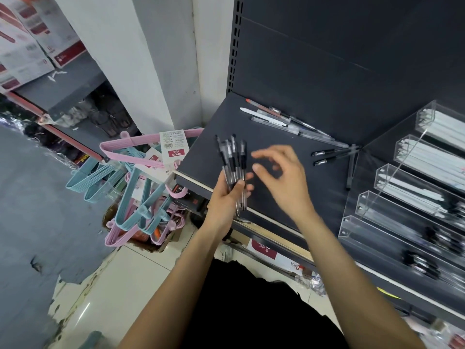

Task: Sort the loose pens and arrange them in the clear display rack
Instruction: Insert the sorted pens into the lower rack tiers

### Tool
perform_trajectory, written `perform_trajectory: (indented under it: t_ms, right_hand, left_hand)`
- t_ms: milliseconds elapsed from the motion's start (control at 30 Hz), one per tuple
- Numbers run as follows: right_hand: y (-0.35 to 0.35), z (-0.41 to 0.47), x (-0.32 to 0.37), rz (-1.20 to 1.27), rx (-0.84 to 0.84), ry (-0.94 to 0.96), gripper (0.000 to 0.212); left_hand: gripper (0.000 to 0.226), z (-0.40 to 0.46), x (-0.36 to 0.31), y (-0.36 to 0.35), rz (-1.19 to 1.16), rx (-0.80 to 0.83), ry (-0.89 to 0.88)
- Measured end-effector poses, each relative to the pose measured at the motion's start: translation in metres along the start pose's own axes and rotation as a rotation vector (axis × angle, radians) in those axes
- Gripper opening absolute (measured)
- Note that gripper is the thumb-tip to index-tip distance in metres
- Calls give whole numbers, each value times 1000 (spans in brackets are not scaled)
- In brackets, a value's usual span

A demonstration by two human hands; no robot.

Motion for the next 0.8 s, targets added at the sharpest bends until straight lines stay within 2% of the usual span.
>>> perform_trajectory:
  t_ms: [67, 167, 233, 333, 433, 533, 633, 700, 800]
  right_hand:
    - [-2, 25, 17, -164, 117, 86, 25]
    - [-19, 55, 12, -355, 402, 27, 30]
    - [-26, 63, 7, -360, 538, 9, 25]
    - [-30, 70, 10, -339, 619, 47, 17]
    - [-12, 80, 15, -84, 486, -15, 10]
    - [33, 81, 20, 135, 134, -71, 14]
    - [55, 58, 14, 435, -125, -99, 18]
    - [42, 37, 7, 483, -146, -121, 22]
    - [3, 8, -13, 478, -103, -192, 17]
  left_hand:
    - [30, -6, -2, -8, 117, 86, 21]
    - [27, -13, -3, -12, 202, 141, 54]
    - [27, -16, -2, -12, 196, 163, 75]
    - [26, -16, 1, -12, 180, 185, 107]
    - [25, -17, 7, -13, 173, 223, 152]
    - [23, -19, 16, -6, 86, 160, 181]
    - [22, -14, 14, 6, -172, 27, 142]
    - [26, -6, 8, 11, -326, -23, 80]
    - [31, 4, -4, 12, -383, -41, 16]
Point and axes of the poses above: each hand's wrist, its own z-axis towards the middle knuckle, its own y-axis out of the back of the hand, x = y × z, the point moved 9 cm from there along z, towards the middle knuckle, and after that the axes turned 13 degrees about x, right-handed, at the moved point
